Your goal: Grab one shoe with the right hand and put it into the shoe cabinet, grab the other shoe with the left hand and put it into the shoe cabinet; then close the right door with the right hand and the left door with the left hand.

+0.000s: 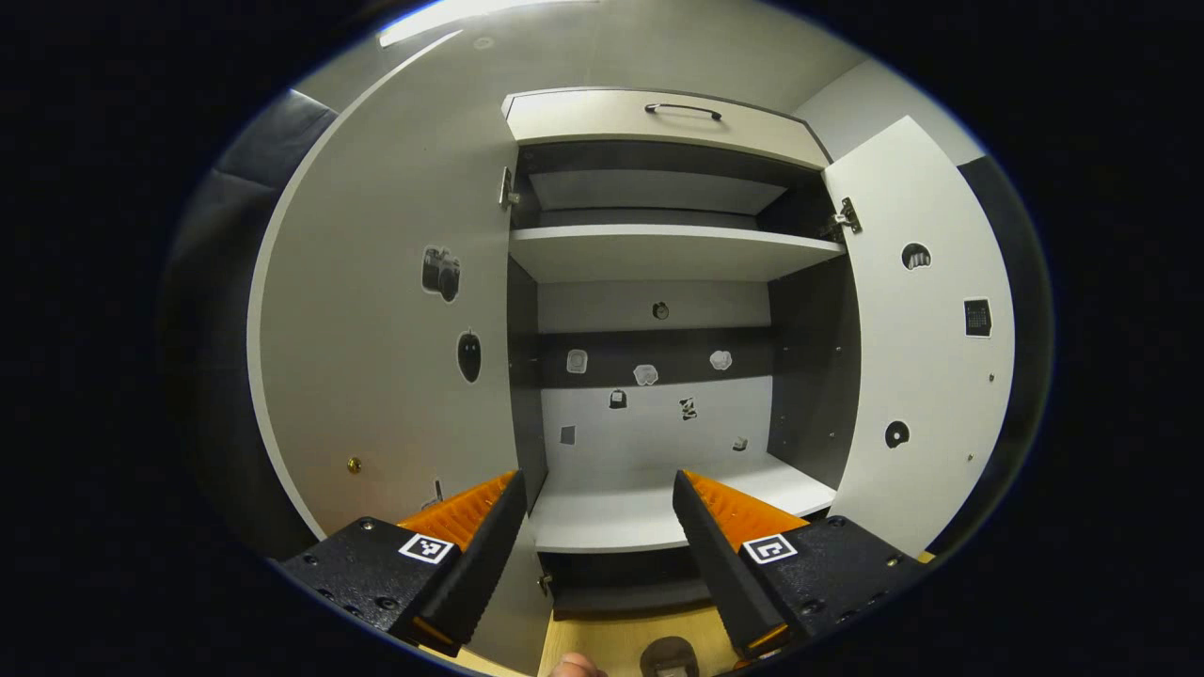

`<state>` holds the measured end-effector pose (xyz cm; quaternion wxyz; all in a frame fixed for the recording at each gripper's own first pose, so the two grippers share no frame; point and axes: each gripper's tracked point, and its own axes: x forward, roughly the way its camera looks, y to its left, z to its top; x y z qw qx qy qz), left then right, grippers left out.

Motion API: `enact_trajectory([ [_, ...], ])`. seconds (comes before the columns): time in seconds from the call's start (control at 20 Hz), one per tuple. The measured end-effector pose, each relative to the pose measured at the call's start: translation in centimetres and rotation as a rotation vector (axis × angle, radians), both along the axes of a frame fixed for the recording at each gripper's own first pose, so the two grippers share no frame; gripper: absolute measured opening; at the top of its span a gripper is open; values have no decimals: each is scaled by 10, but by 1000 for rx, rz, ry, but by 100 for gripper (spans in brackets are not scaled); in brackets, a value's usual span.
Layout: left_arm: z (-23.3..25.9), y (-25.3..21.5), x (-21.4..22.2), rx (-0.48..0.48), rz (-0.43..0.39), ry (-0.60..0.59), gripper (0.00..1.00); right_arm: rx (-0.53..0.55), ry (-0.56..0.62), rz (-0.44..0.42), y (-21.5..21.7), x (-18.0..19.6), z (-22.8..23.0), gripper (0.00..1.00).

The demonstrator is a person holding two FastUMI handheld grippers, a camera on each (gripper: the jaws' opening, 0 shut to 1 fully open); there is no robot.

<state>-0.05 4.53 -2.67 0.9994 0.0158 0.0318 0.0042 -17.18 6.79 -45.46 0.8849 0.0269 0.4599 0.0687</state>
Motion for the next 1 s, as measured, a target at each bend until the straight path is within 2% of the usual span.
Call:
enact_trajectory([
  [0.05,-2,1,0,2,2,2,96,-9,14,-2,-1,0,-11,88],
  [0.1,-3,1,0,2,3,7,96,-10,29,-2,-1,0,-20,86],
  [0.3,-9,5,1,-4,12,25,96,-31,77,-24,-1,5,-56,84],
  [0.4,-11,7,1,-2,18,29,95,-40,71,-28,1,16,-65,87],
  [0.45,-13,8,2,-1,21,31,95,-55,66,-34,-1,22,-71,82],
  [0.55,-14,11,3,4,28,37,96,-50,71,-44,4,31,-79,67],
  [0.6,-15,13,3,6,32,40,96,-55,80,-53,5,36,-84,67],
  [0.65,-17,14,3,8,35,43,96,-61,81,-57,4,39,-87,63],
  [0.7,-18,15,4,9,36,47,96,-70,80,-58,2,39,-91,65],
  [0.75,-20,16,4,9,38,52,95,-67,92,-50,4,38,-93,47],
  [0.8,-21,16,5,6,39,56,95,-86,91,-48,1,37,-85,47],
  [0.85,-22,16,5,0,37,59,95,-105,60,-61,-6,41,-82,29],
  [0.9,-23,16,5,-5,37,61,95,-122,75,-64,-7,42,-92,11],
  [1.0,-24,17,6,-13,37,63,95,-123,95,-52,-5,42,-93,15],
])
